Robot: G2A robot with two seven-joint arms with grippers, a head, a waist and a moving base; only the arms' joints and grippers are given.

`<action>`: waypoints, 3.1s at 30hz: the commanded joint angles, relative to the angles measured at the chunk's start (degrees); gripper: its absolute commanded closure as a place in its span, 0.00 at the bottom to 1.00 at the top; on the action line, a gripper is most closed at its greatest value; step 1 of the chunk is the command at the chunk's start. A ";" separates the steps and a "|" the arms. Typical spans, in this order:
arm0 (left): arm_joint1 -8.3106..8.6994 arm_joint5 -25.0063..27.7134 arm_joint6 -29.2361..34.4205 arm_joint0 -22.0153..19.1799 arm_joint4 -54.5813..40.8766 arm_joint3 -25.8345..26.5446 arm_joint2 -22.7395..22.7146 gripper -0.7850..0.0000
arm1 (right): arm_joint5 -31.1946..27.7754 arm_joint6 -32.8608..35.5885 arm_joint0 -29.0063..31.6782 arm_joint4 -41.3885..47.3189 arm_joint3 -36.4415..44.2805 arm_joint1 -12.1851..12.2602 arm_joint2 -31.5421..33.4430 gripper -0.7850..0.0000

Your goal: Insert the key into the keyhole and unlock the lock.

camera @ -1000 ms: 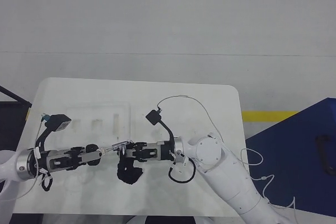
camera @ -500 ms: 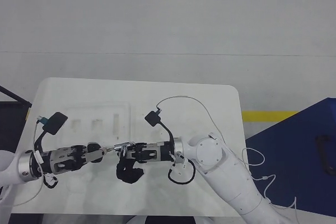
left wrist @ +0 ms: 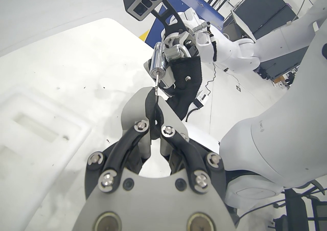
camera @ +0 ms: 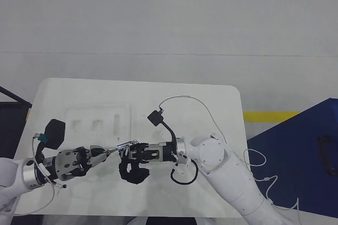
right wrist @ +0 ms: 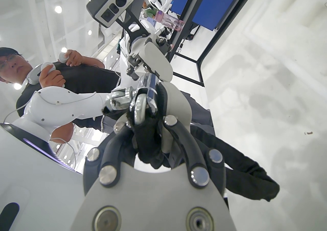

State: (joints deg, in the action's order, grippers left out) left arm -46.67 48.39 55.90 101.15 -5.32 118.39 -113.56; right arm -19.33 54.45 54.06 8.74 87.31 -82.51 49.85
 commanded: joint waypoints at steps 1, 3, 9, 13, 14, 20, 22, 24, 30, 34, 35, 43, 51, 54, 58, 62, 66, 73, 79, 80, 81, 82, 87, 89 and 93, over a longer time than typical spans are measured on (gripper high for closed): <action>0.00 0.03 -0.02 0.00 0.01 0.00 0.00 1.00 | 0.00 0.00 0.00 -0.01 0.00 0.00 0.00 1.00; 0.00 0.03 -0.02 0.00 0.01 0.00 0.00 1.00 | 0.00 0.00 0.00 -0.01 0.00 0.00 0.00 1.00; -1.37 7.86 -10.72 1.04 18.53 6.37 -5.16 1.00 | 0.95 -1.24 1.23 -0.65 1.56 0.23 -0.06 1.00; -2.91 9.62 -19.38 3.25 29.70 9.60 -8.20 1.00 | 1.00 -1.38 1.49 -0.56 1.75 0.35 -0.04 1.00; -3.38 9.62 -22.23 3.84 33.23 10.68 -8.79 1.00 | 1.06 -1.36 1.52 -0.54 1.70 0.37 -0.13 1.00; -5.70 9.62 -40.63 7.80 55.63 14.78 -9.28 1.00 | 1.23 -1.13 1.44 0.26 1.47 0.33 -1.00 1.00; -6.42 9.62 -48.88 8.58 67.03 15.57 -9.06 1.00 | 1.32 -0.99 1.24 0.53 1.23 0.32 -1.17 1.00; -6.95 8.63 -55.38 9.31 74.08 15.30 -8.55 1.00 | 1.34 -1.05 1.21 0.74 1.15 0.31 -1.32 1.00; -7.59 5.09 -66.00 10.73 85.00 14.95 -7.58 1.00 | 1.14 -1.44 1.19 0.80 1.14 0.32 -1.29 1.00; -7.59 5.09 -66.00 10.73 85.00 14.95 -7.58 1.00 | 1.14 -1.44 1.19 0.80 1.14 0.32 -1.29 1.00; -7.59 5.09 -66.00 10.73 85.00 14.95 -7.58 1.00 | 1.22 -1.70 1.33 0.75 1.22 0.32 -1.30 1.00; -7.59 5.09 -66.00 10.73 85.00 14.95 -7.58 0.94 | 1.52 -4.76 3.65 -1.15 3.84 0.86 -0.14 1.00; -7.59 5.09 -66.00 10.73 85.00 14.95 -7.58 0.00 | 1.62 -8.17 5.01 -5.03 5.10 1.45 1.42 1.00; -7.59 5.09 -66.00 10.73 85.00 14.95 -7.58 0.00 | 2.39 -9.77 5.77 -7.38 6.23 1.90 3.03 1.00; -7.59 5.09 -66.00 10.73 85.00 14.95 -7.58 0.00 | 4.48 -10.74 6.72 -10.81 7.67 2.63 5.65 1.00; -7.59 5.09 -66.00 10.73 85.00 14.95 -7.58 0.00 | 6.56 -11.00 8.30 -12.80 9.70 3.52 9.11 1.00; -7.59 5.09 -66.00 10.73 85.00 14.95 -7.58 0.00 | 7.93 -10.82 10.18 -14.45 11.56 4.48 13.07 1.00; -7.36 5.67 -62.39 8.33 71.09 9.20 -9.67 0.00 | 10.42 -10.11 12.81 -15.07 16.12 6.08 21.07 1.00; -6.46 5.18 -52.39 6.25 53.26 5.47 -9.87 0.00 | 11.93 -9.39 12.99 -16.25 17.80 6.77 23.44 1.00; -6.46 5.18 -52.39 6.25 53.26 5.47 -9.87 0.00 | 12.28 -9.43 12.74 -16.69 17.73 6.80 23.18 1.00; -6.46 5.18 -52.39 6.25 53.26 5.47 -9.87 0.00 | 12.62 -9.36 12.38 -17.58 17.54 6.83 22.65 1.00; -6.46 5.18 -52.39 6.25 53.26 5.47 -9.87 0.00 | 13.01 -9.46 11.90 -18.83 17.30 6.83 22.03 1.00; -6.46 5.18 -52.39 6.25 53.26 5.47 -9.87 0.00 | 14.97 -10.42 8.45 -22.00 15.88 6.63 19.21 1.00; -6.46 5.18 -52.39 6.25 53.26 5.47 -9.87 0.00 | 16.13 -9.44 6.03 -21.60 14.99 6.56 18.79 1.00; -6.46 5.18 -52.39 6.25 53.26 5.47 -9.87 0.00 | 18.42 -6.58 -0.59 -19.93 9.67 6.15 16.90 1.00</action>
State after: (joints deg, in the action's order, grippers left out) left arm -53.13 53.57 3.51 107.39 47.94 123.85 -123.42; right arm -1.32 47.47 55.32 -11.28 98.35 -76.24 67.34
